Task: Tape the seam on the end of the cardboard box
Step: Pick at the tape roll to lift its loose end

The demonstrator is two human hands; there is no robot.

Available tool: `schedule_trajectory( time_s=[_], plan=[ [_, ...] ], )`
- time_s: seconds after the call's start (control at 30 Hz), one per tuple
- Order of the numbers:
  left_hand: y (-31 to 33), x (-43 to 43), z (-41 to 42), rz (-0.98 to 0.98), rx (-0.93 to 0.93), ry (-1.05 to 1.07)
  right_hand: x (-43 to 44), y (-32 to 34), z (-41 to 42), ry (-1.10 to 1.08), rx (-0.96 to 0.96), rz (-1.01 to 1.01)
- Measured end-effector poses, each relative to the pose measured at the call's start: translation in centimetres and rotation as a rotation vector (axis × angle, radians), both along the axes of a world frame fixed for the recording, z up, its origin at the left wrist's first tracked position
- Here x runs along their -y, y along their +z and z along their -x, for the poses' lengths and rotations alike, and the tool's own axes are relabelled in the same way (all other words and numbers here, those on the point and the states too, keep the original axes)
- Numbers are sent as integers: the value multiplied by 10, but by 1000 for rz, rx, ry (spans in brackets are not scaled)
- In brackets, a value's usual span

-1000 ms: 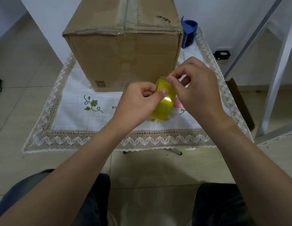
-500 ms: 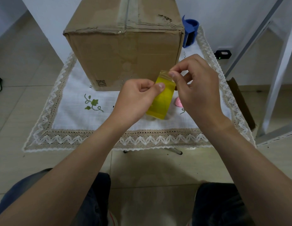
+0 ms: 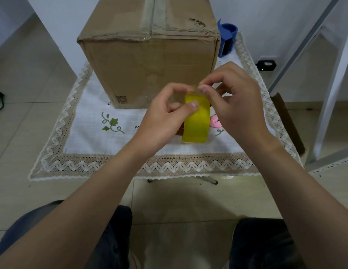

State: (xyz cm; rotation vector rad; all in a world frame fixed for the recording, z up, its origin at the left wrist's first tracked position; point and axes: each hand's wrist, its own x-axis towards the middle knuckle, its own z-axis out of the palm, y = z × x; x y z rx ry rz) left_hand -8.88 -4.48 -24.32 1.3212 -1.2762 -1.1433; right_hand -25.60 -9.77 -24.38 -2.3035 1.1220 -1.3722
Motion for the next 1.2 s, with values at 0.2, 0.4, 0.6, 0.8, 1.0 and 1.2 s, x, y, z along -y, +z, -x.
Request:
schedule_trajectory(
  time_s=[0.2, 0.4, 0.6, 0.8, 1.0, 1.2],
  plan=[
    [5, -2, 6, 41, -41, 104, -1, 5, 5, 19, -25, -2],
    [1, 2, 6, 85, -17, 165, 3, 3, 8, -111, -92, 8],
    [-5, 1, 2, 109, 69, 184, 5, 10, 11, 16, -55, -137],
    [-10, 2, 5, 155, 135, 158, 3, 9, 5, 13, -59, -209],
    [-10, 2, 7, 175, 179, 179, 4, 11, 0, -93, -8, -356],
    [-11, -2, 9, 246, 223, 168, 2, 17, 1, -118, 64, -573]
  ],
)
